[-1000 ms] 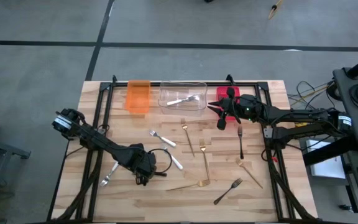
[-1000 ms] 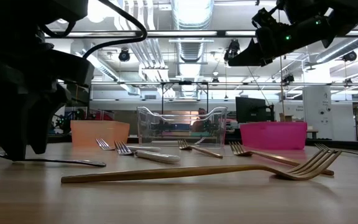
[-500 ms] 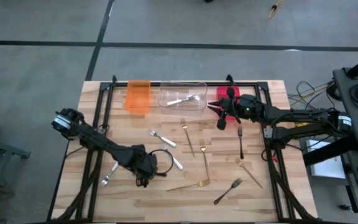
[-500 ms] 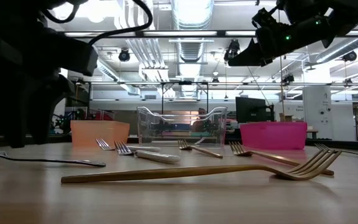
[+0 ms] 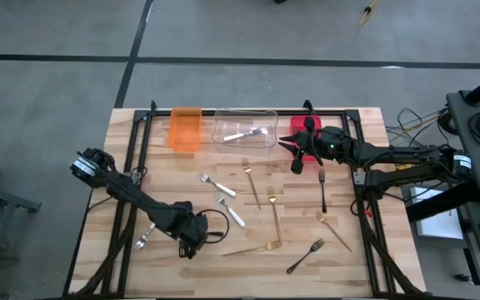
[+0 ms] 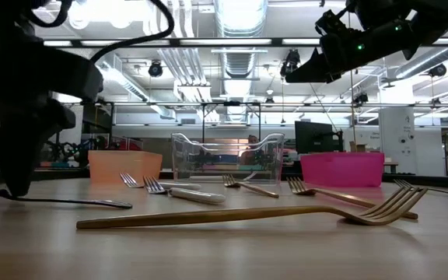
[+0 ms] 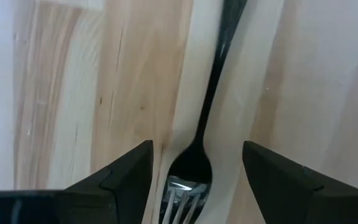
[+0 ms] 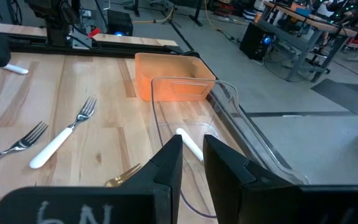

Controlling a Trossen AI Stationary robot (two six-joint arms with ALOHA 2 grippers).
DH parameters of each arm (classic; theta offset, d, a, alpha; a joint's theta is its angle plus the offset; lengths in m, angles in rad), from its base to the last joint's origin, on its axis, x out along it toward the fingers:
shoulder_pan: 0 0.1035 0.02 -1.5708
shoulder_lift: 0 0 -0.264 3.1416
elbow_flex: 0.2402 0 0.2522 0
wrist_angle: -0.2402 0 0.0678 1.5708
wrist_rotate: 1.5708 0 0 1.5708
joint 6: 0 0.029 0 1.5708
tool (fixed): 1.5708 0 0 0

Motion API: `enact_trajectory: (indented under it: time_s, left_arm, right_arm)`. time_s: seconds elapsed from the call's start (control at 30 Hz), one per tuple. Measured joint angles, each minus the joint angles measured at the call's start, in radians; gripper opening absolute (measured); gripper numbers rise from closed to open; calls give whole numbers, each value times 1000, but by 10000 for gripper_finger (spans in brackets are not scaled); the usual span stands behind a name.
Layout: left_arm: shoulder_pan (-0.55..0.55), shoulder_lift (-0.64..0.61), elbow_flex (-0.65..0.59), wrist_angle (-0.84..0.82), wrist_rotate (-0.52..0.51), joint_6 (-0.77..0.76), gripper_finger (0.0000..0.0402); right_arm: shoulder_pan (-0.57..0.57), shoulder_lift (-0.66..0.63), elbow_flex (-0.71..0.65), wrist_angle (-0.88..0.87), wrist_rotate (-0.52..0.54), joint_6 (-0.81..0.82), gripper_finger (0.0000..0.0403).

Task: Sort silverware by color (type)
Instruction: Put the black fork into the orange bin

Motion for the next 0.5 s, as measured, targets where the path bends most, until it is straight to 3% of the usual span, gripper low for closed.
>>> enact_trajectory:
  time_s: [0.5]
  left_arm:
    - [-2,9,-7,12,-20,-13,228]
  right_arm:
    - [0,0,0,0,0,-2,57]
